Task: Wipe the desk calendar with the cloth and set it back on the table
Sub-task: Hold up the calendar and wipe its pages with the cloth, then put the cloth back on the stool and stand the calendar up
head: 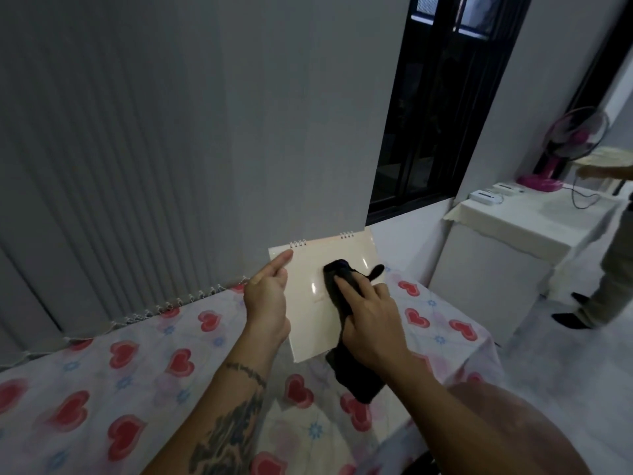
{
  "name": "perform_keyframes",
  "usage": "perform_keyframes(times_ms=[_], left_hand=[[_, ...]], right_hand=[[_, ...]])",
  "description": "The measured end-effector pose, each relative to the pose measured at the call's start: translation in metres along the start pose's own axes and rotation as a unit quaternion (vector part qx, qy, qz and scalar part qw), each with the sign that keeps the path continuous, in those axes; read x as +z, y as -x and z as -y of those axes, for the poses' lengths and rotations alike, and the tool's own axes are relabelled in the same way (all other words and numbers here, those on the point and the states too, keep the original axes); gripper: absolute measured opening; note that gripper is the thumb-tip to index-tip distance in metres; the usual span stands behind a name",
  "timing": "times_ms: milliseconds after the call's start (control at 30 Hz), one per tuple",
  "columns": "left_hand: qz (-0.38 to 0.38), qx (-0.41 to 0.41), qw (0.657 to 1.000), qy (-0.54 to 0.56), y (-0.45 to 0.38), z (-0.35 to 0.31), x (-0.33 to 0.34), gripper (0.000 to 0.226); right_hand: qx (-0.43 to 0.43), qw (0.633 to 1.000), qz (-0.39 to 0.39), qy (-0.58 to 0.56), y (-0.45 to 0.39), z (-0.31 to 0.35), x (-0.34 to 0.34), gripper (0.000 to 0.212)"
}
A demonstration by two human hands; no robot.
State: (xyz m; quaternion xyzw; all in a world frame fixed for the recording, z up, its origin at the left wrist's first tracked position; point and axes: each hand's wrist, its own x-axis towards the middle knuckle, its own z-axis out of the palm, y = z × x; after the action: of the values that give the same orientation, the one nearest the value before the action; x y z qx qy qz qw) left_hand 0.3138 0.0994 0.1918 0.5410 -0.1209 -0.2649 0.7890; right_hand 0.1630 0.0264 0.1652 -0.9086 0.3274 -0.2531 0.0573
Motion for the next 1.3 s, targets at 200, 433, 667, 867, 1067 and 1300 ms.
perform_keyframes(times_ms=[200,433,667,867,1067,1300], left_hand=[[-0.032,0.025,0.999,-0.034,0.002,0.028,-0.018,0.051],[-0.090,-0.019,0.993,-0.068,0.008,0.062,-0.029,0.048],[-0.191,-0.063,0.979,-0.043,0.006,0.076,-0.020,0.042],[-0.268,-0.050,0.961,-0.035,0.004,0.092,-0.013,0.038],[-0.296,-0.029,0.954,-0.048,0.001,0.108,-0.023,0.039],[-0.308,-0.031,0.949,-0.057,0.001,0.121,-0.035,0.045]], right_hand=[[-0.018,0.997,0.075,-0.005,0.014,-0.022,0.021,0.064],[0.031,0.983,0.181,-0.002,0.034,-0.064,0.051,0.067],[0.058,0.976,0.209,0.026,0.024,-0.095,0.059,0.062],[0.078,0.967,0.235,0.055,0.004,-0.113,0.067,0.052],[0.059,0.931,0.359,0.012,0.004,-0.140,0.098,0.072],[0.039,0.919,0.392,-0.013,0.025,-0.160,0.121,0.071]])
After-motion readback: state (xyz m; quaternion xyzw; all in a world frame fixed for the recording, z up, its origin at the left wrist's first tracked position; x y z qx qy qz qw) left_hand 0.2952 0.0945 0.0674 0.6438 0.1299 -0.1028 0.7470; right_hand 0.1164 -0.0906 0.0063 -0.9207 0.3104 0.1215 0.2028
